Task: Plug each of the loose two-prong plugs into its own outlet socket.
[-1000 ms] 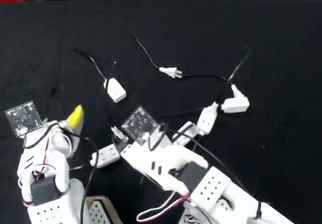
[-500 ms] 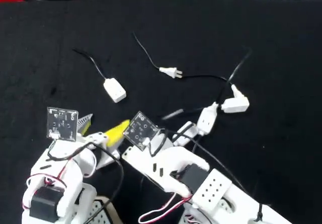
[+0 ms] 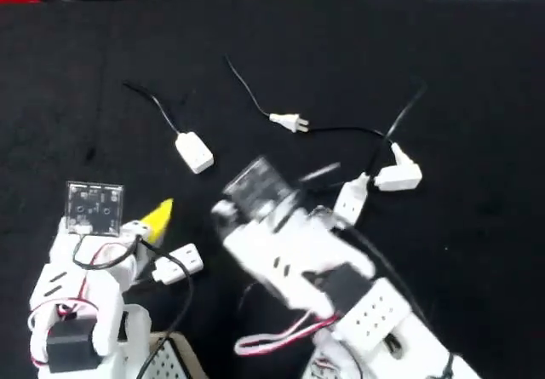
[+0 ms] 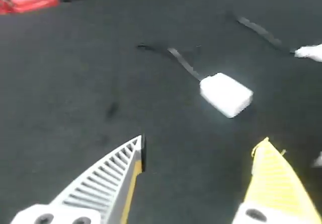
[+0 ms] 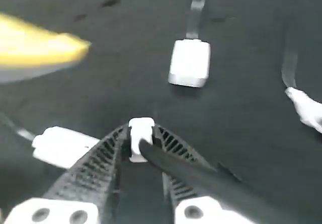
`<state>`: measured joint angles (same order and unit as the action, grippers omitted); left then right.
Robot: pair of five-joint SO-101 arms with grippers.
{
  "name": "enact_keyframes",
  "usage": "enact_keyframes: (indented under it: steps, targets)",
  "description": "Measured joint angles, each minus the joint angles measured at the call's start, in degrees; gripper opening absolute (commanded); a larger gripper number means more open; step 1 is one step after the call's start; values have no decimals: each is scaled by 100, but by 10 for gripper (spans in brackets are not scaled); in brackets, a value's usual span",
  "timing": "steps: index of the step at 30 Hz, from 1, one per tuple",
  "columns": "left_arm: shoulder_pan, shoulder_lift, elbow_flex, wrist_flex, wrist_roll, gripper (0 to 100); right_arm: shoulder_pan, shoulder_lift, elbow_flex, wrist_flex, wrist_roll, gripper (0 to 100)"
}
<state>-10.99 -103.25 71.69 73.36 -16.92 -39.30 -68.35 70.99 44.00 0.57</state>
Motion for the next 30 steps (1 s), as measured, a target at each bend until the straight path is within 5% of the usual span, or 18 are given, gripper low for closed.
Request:
enact_keyframes:
  steps: [5,16,21,30]
  targets:
    - [360,668,211,167,-1011,342,941,0,-985,1231,-26,11]
    - [818,5204,-800,70,-2690,342,1178,1635,-1811,1442,-35,11]
    - [826,6435,-1116,-220,-2971,342,1512,2541,-2233,1442,-35,11]
    - [835,7051,-545,-1996,-2716,341,1565,2690,-2295,1442,-35,11]
